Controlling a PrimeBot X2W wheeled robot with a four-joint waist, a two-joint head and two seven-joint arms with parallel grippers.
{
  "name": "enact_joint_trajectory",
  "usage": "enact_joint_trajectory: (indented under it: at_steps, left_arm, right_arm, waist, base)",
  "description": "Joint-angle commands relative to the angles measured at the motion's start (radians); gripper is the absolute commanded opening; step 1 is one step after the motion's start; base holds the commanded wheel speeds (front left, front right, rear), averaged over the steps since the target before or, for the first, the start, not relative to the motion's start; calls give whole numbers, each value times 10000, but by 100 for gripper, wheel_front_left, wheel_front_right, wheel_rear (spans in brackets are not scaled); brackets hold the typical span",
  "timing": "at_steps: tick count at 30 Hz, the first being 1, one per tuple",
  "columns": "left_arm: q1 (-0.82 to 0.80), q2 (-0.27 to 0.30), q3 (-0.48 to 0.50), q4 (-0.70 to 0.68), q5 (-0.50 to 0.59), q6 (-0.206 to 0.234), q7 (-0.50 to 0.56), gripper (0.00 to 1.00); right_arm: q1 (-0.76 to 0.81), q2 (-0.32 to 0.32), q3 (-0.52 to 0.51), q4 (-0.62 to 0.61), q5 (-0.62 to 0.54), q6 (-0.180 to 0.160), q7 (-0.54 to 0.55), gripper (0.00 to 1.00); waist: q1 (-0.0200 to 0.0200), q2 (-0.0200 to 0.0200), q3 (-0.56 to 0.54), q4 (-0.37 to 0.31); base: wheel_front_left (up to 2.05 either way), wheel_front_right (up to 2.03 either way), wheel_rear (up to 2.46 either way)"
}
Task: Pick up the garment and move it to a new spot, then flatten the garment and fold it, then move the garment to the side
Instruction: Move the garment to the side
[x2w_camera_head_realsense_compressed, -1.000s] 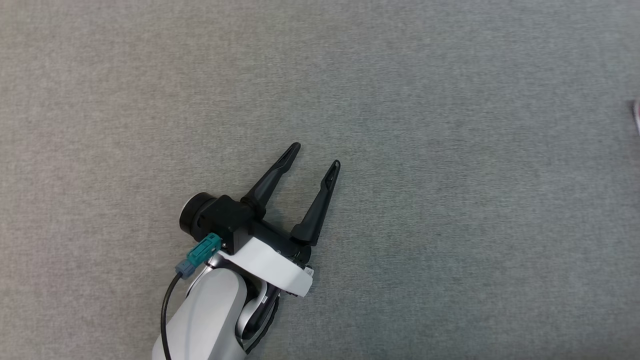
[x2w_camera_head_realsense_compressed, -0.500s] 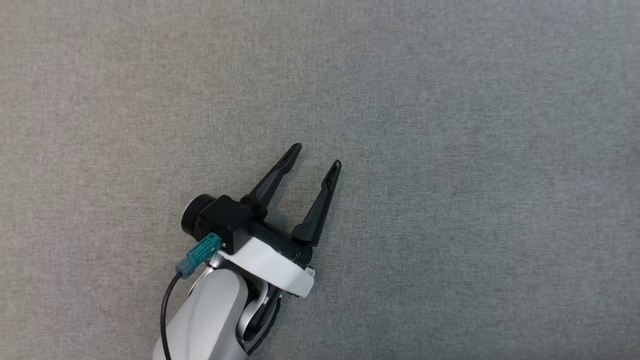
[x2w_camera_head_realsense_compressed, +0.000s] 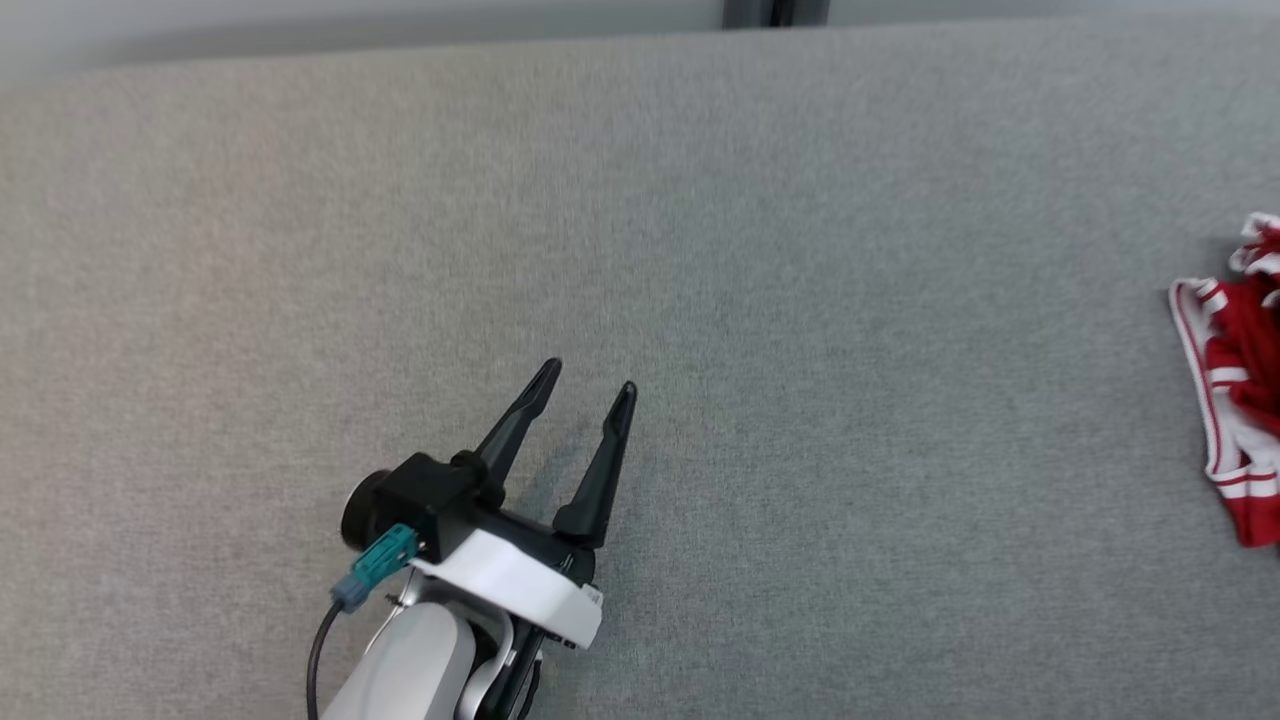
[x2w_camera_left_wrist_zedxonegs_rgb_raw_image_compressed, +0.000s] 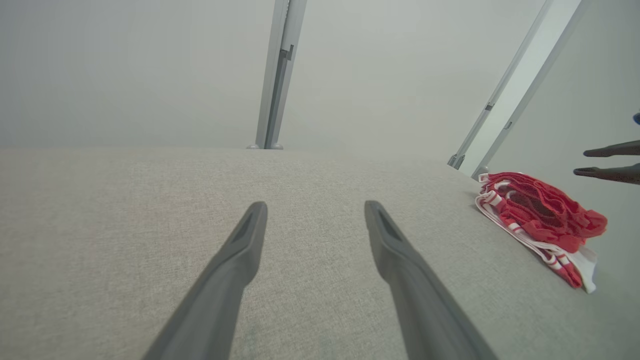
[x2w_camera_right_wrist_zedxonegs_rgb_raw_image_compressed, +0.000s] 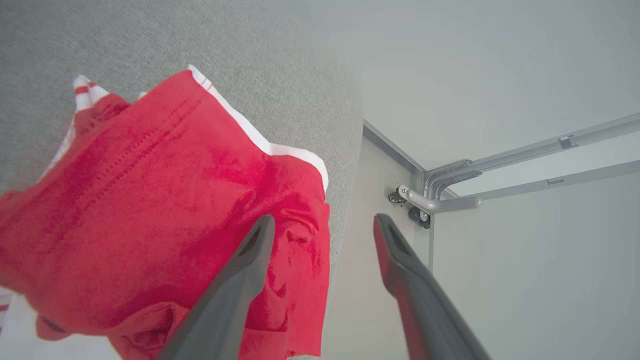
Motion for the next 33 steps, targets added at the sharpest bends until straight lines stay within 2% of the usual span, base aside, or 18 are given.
enact_joint_trajectory:
  at_steps: [1,7,10,12,16,21,24,29,33]
  left_arm:
    - [174,49,112,-52,-83,61,-37,100]
    - [827,46,757,-268,-54,255,-37,100]
    - [1143,44,1135,-389,59,279,-37,100]
    - [1253,44,1263,-422,88,284,-35,100]
    - [1610,44,1779,-608,253,310,-35,100]
    - [1906,52,2233,-790,472,244,-37,100]
    - [2061,41,2468,-871,594,216,-35,100]
    - [2330,46,2780,-985,689,209,-37,100]
    - [2589,40,2883,-1090,900,269,-37,100]
  right_arm:
    - [-9,215,-60,50,85,-4,-249,100]
    - [228,1500,-753,57,476,-4,-1731,100]
    - [520,2297,-1268,-108,544,-4,-2067,100]
    - [635,2537,-1529,-184,508,-4,-2102,100]
    - [1643,3560,-3928,-1190,-24,-4,-2108,100]
    - [3669,5009,-6891,-2887,-1727,-4,-2113,100]
    - [5001,5974,-8277,-3904,-2881,-4,-2115,100]
    - [6675,7476,-9905,-5342,-4239,-4,-2114,100]
    - [7711,8336,-10650,-6096,-4967,-4,-2116,100]
  waist:
    - [0,0,-658,-30]
    - [0,0,-1660,-82]
    - [0,0,-2094,-88]
    - [0,0,-2228,-84]
    - [0,0,-2640,-33]
    - [0,0,-2892,178]
    - [0,0,-2976,290]
    - [0,0,-3065,462]
    - [0,0,-3105,584]
  base:
    - [0,0,0]
    - [0,0,0]
    - [0,0,0]
    - [0,0,0]
    - [0,0,0]
    - [0,0,0]
    - [0,0,0]
    - [0,0,0]
    - [0,0,0]
